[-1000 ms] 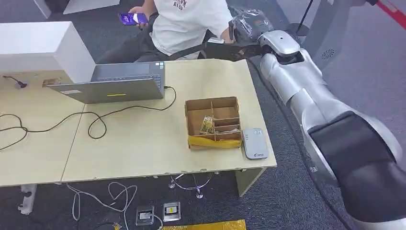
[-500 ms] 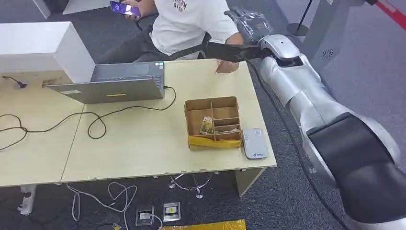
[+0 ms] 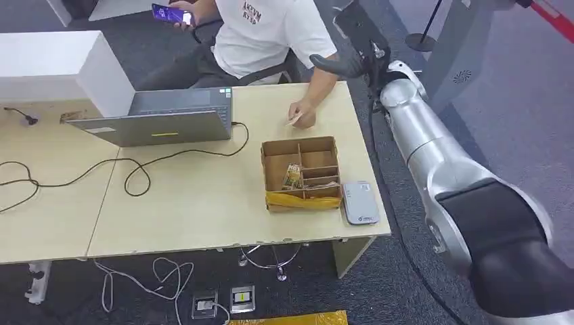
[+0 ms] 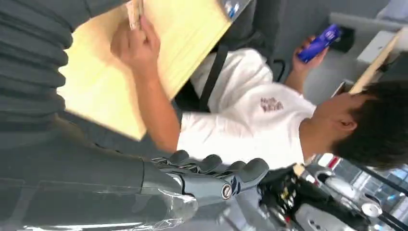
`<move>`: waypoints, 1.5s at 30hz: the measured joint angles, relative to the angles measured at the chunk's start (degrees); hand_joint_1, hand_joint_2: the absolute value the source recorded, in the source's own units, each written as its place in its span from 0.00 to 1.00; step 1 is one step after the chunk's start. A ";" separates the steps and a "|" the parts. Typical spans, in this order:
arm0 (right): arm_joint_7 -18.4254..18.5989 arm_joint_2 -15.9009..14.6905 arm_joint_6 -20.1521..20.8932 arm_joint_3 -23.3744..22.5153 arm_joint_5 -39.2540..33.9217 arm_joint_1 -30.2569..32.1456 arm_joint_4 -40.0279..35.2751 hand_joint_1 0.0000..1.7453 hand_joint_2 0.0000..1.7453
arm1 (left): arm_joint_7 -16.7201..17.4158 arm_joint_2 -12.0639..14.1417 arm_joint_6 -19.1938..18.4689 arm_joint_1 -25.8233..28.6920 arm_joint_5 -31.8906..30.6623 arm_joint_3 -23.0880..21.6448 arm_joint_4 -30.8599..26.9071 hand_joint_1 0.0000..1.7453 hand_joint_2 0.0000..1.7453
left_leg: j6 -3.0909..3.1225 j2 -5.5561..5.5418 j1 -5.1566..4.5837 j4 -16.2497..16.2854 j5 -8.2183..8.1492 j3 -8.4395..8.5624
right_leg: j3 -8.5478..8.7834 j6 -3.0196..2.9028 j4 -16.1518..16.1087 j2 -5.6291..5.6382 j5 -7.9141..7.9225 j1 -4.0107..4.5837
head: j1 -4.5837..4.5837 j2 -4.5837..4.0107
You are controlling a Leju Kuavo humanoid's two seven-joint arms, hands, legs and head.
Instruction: Pass the card to the sensor for recognition and then transmit it.
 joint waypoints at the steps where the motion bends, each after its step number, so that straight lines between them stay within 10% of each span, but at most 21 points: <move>1: 0.59 -0.37 0.32 -0.50 -1.60 1.60 -2.15 0.00 1.00 | -0.13 -0.02 0.00 0.19 0.20 0.00 0.00 0.00 1.00 | 0.00 0.00 0.00 0.01 0.00 0.00 | -0.01 0.00 0.00 0.00 0.00 0.00 | 0.00 0.00; 17: 4.89 -7.08 -4.22 -0.65 2.47 22.17 -30.24 0.00 1.00 | -1.16 0.59 0.15 1.12 1.49 -0.06 0.02 0.00 1.00 | 0.01 0.02 0.00 0.01 -0.02 -0.01 | -0.01 0.00 -0.02 0.03 0.00 0.00 | 0.00 0.00; 29: 5.35 -8.22 -5.69 -0.65 8.82 31.10 -37.89 0.00 1.00 | -1.11 0.92 0.09 0.86 1.44 -0.41 0.02 0.00 1.00 | -0.02 0.10 0.00 0.01 -0.04 0.00 | -0.03 0.00 -0.02 0.09 0.00 0.00 | -0.02 0.00; 30: 5.44 -8.26 -5.84 -0.68 9.12 31.64 -38.30 0.00 1.00 | -1.09 0.92 0.09 0.80 1.40 -0.61 0.02 0.00 0.00 | -0.02 0.10 0.01 0.02 -0.04 0.00 | -0.03 0.00 -0.03 0.09 0.00 0.01 | -0.02 0.00; 45: 7.41 -10.62 -3.89 -0.98 18.41 37.80 -42.64 0.00 1.00 | -0.22 1.55 -0.33 -0.33 0.90 -2.30 0.02 0.00 0.00 | -0.03 0.18 0.01 0.02 -0.06 0.00 | -0.04 0.00 -0.03 0.16 0.01 0.01 | -0.02 0.00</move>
